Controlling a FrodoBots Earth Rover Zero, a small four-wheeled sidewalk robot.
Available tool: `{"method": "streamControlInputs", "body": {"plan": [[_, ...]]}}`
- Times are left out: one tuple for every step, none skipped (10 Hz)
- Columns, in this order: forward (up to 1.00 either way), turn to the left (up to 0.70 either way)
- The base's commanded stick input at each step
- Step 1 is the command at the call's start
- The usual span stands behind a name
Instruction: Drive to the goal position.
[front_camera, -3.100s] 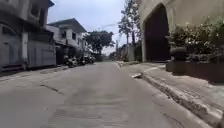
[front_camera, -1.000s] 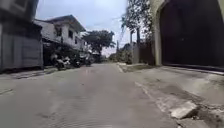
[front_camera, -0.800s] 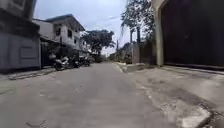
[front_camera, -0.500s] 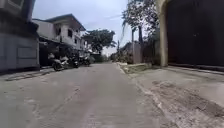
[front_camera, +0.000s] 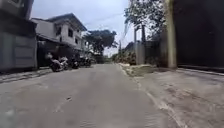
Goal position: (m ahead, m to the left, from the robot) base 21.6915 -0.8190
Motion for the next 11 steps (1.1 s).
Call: {"method": "streamControlInputs", "body": {"plan": [[1.00, 0.00], [1.00, 0.00], [1.00, 0.00], [1.00, 0.00], [1.00, -0.01], [1.00, -0.09], [1.00, -0.30], [1.00, -0.40], [1.00, -0.26], [1.00, -0.02], [1.00, 0.00]]}}
